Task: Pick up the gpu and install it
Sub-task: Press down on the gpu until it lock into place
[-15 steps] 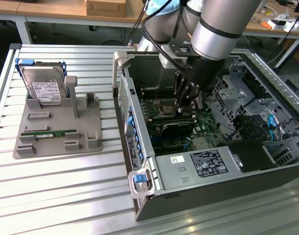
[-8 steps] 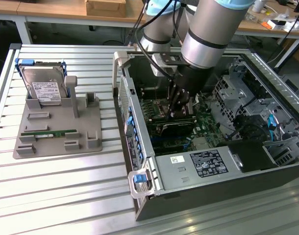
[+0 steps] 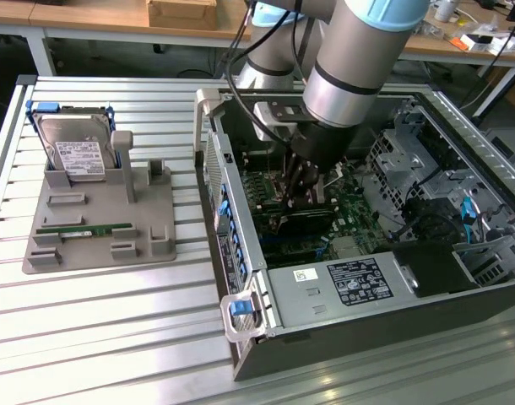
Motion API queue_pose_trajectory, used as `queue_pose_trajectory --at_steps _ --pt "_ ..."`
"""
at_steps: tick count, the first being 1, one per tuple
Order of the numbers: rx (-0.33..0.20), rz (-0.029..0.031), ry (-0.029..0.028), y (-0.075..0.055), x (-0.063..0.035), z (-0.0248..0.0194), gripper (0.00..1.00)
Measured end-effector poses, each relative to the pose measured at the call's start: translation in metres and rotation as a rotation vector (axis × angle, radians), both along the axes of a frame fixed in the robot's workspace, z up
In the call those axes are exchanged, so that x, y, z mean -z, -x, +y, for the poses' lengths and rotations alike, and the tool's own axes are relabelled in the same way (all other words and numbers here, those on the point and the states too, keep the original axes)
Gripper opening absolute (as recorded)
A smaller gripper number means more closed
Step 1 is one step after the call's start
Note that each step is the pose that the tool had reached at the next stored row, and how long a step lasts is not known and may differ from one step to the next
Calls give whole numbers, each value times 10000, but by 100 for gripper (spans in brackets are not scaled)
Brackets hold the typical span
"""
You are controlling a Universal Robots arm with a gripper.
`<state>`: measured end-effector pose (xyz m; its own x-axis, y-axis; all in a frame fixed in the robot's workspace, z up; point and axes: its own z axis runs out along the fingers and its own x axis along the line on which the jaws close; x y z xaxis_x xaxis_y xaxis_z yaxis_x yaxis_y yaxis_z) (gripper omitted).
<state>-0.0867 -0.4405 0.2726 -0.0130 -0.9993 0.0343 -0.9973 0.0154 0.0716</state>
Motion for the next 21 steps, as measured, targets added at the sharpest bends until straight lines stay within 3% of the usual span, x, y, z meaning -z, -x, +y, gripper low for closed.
queue_pose_trajectory --at_steps 4,5,6,8,10,14,18,21 --pt "-1 1 4 3 37 0 11" --pt "2 -25 -24 3 19 3 11" --pt "1 -33 -11 3 -83 1 11" --pt "-1 -35 1 2 -388 14 11" --pt "2 -33 2 -29 -507 17 11" --pt "0 58 10 -356 -517 16 11" --pt "0 58 32 -395 -548 16 11" --pt "742 59 43 -394 -542 17 11"
